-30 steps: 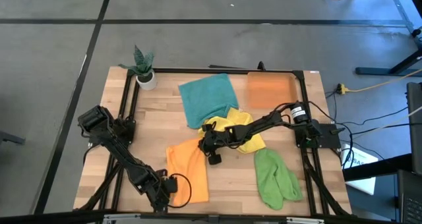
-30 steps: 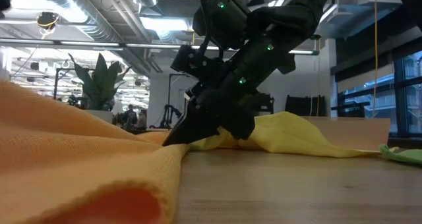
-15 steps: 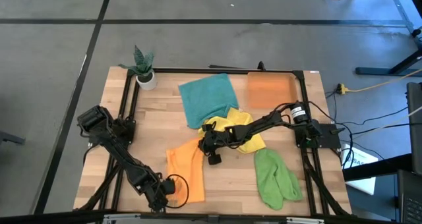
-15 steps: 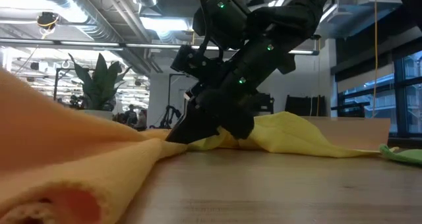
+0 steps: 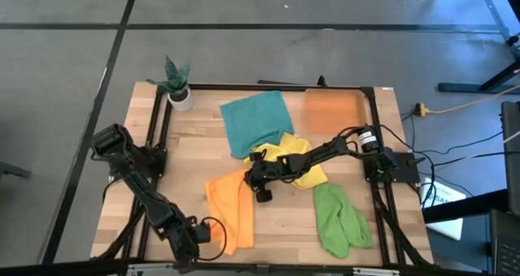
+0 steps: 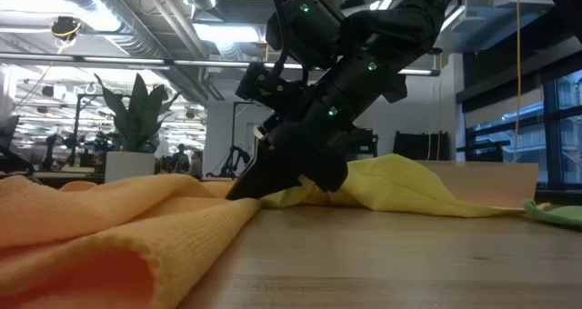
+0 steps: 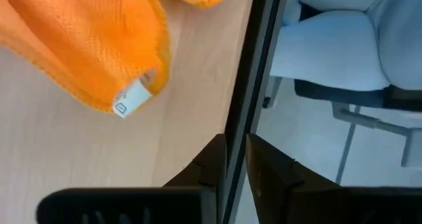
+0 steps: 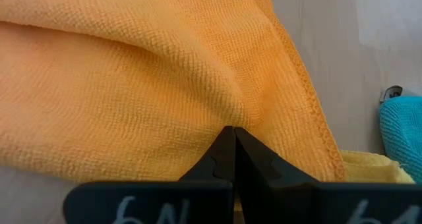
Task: Roll microfiber towels into tight, uniform cylinder then place into a basket
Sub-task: Roll the orange microfiber towel
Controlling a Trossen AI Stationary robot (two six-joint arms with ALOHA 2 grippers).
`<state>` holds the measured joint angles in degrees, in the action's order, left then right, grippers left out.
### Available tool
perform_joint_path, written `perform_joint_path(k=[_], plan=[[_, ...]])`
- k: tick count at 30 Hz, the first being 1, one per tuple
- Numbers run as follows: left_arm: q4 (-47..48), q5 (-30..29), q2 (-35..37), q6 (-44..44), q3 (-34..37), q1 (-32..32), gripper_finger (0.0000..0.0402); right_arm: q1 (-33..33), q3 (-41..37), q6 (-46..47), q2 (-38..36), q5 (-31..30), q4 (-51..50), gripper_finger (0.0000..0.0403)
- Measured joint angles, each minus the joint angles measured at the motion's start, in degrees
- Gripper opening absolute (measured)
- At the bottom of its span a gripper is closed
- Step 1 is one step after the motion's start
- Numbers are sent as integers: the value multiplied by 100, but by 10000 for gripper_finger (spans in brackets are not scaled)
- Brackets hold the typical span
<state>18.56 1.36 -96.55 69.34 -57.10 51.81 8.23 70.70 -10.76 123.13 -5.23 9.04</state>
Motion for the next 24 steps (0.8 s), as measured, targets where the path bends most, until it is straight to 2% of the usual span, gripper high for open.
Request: perform_joint_path(k=[4, 8, 11, 14, 17, 24], plan=[[129, -450, 216, -539, -235, -2, 49, 0, 0, 0, 1, 2, 2, 5], [577, -1489, 492, -1106, -408, -79, 49, 0, 0, 0, 0, 9, 7, 5], [686, -2147, 540, -1839, -439, -179, 49, 0, 0, 7, 2, 13, 9, 5], [1045, -2273, 447, -2269, -402, -384, 49, 0, 0, 4, 2, 18, 9, 5], [1778, -2333, 327, -2251, -351, -624, 49, 2, 0, 4, 2, 30, 9, 5], [2987, -2507, 326, -1104, -304, -1335, 49, 2, 0, 4, 2, 38, 17, 5]])
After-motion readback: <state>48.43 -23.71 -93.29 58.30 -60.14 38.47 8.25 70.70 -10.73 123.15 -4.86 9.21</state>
